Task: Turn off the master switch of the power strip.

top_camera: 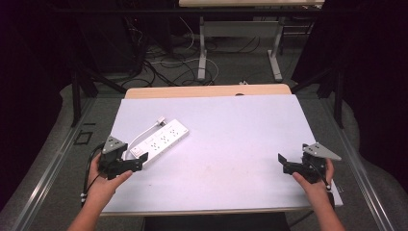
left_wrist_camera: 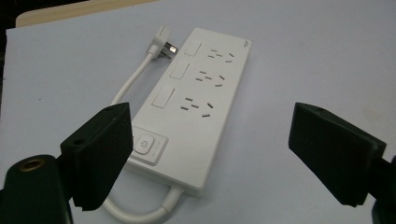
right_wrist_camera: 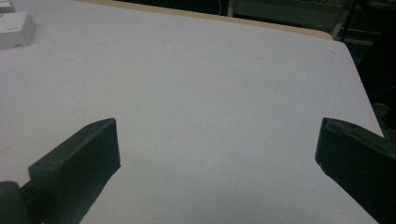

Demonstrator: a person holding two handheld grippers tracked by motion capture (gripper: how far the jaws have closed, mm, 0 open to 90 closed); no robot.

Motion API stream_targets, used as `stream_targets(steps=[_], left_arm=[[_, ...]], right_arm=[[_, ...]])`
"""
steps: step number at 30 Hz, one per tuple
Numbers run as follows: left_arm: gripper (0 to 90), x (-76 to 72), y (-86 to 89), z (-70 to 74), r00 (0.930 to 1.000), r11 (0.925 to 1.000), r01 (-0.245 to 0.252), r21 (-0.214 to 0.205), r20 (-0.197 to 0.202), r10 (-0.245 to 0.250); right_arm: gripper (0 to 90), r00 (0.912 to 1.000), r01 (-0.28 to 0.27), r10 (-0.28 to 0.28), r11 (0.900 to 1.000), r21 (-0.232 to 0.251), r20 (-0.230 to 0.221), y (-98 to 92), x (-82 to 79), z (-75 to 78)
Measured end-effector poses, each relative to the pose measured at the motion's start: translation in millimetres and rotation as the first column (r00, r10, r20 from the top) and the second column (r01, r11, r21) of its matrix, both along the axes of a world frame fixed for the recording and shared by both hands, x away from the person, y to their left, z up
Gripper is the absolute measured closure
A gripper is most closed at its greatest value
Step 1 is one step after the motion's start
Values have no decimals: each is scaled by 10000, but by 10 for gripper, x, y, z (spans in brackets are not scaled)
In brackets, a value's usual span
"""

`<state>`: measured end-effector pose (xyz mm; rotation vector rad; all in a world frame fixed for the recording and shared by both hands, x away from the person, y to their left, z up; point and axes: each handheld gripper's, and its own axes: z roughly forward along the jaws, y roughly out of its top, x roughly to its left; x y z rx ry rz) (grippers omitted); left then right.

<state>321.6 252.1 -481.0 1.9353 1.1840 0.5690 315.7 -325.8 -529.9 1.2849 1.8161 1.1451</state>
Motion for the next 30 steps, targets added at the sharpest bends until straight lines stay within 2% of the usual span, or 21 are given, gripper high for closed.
stream_targets(steps=[3, 5, 10, 12, 14, 17, 21, 22, 25, 27, 30], left_arm=[[145, -11, 2, 26, 10000, 10000, 27, 16, -70, -27], [158, -14, 16, 45, 9999, 9998, 71, 172, -118, -69], [158, -10, 53, 83, 9988, 9999, 93, -82, -479, -97], [158, 2, 72, 91, 9984, 9998, 192, 27, -525, -191], [158, 10, 76, 84, 9983, 9998, 197, -37, -542, -199], [161, 22, 83, 81, 9962, 9997, 193, -152, -848, -206], [174, 57, 91, 74, 9939, 9995, 301, 27, -1063, -296], [189, 63, 79, 56, 9949, 9996, 230, -168, -978, -245], [204, 90, 85, 61, 9935, 9994, 302, 141, -1101, -285], [206, 111, 77, 59, 9919, 9998, 208, 14, -1253, -204], [214, 165, 77, 62, 9893, 9998, 194, 69, -1449, -182]], right_arm=[[0, 10000, 13, -13, 10000, -11, 28, 7, -1, -1], [0, 10000, 20, -20, 10000, -9, 10, 8, -2, -1], [0, 9999, -88, 89, 9999, -118, 91, -10, 5, 1], [0, 10000, -18, 18, 10000, -65, 55, -4, 0, -1], [0, 10000, 34, -34, 10000, -20, 14, 4, -2, -2], [0, 10000, 13, -13, 10000, -12, 7, 10, -4, -2], [0, 10000, -24, 24, 9999, -97, 23, 5, 0, -6], [0, 10000, -42, 43, 10000, -71, 76, 7, 5, -11], [0, 9999, -77, 78, 9999, -67, 154, 5, 10, -16], [0, 9999, -75, 76, 9999, -67, 148, 5, 10, -17], [0, 10000, -66, 67, 9999, -113, 74, 11, 10, -21]])
